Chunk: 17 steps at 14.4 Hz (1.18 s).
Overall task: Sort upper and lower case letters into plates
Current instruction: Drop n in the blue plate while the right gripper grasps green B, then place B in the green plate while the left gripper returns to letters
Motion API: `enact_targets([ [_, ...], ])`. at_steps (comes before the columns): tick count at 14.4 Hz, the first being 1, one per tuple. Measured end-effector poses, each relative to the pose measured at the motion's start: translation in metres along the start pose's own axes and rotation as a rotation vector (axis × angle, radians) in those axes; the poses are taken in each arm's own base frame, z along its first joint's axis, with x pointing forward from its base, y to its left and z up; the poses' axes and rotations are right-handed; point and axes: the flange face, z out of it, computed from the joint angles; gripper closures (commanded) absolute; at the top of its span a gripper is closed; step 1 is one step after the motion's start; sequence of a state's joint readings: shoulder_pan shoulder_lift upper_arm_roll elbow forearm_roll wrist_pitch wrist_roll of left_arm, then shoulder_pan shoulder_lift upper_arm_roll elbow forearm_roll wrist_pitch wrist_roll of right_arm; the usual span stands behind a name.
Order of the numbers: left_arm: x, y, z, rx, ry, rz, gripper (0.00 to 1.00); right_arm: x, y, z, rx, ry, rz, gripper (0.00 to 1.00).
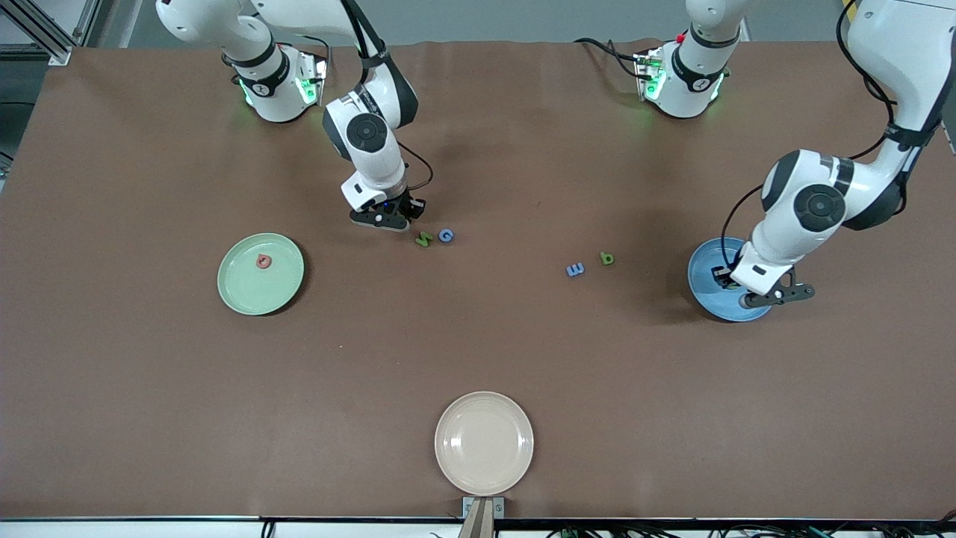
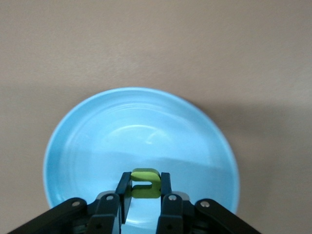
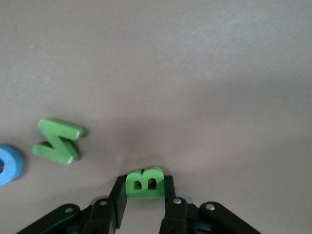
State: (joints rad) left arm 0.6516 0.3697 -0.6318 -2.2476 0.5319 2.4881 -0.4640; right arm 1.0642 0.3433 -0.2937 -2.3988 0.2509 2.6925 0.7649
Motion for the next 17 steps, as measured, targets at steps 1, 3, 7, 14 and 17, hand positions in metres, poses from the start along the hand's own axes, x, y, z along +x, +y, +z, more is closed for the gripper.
enact_targets([
  [1, -0.001, -0.007, 0.005, -0.004, -0.009, 0.02, 0.87, 0.008, 0.006, -0.001, -0.007, -0.002, 0.017, 1.0],
  [3, -0.002, -0.02, 0.013, -0.015, -0.025, 0.052, 0.87, 0.032, 0.023, -0.013, -0.015, -0.005, 0.034, 1.0],
  [7, -0.005, -0.043, 0.031, 0.009, -0.037, 0.098, 0.87, 0.095, 0.088, -0.071, 0.007, -0.051, -0.014, 1.0],
  [14, -0.004, -0.045, 0.04, -0.001, -0.039, 0.113, 0.0, 0.151, 0.202, -0.088, -0.048, -0.022, -0.108, 1.0],
  [17, 0.005, -0.042, 0.03, 0.001, -0.018, 0.129, 0.0, 0.159, 0.24, -0.076, -0.044, 0.019, -0.124, 1.0],
])
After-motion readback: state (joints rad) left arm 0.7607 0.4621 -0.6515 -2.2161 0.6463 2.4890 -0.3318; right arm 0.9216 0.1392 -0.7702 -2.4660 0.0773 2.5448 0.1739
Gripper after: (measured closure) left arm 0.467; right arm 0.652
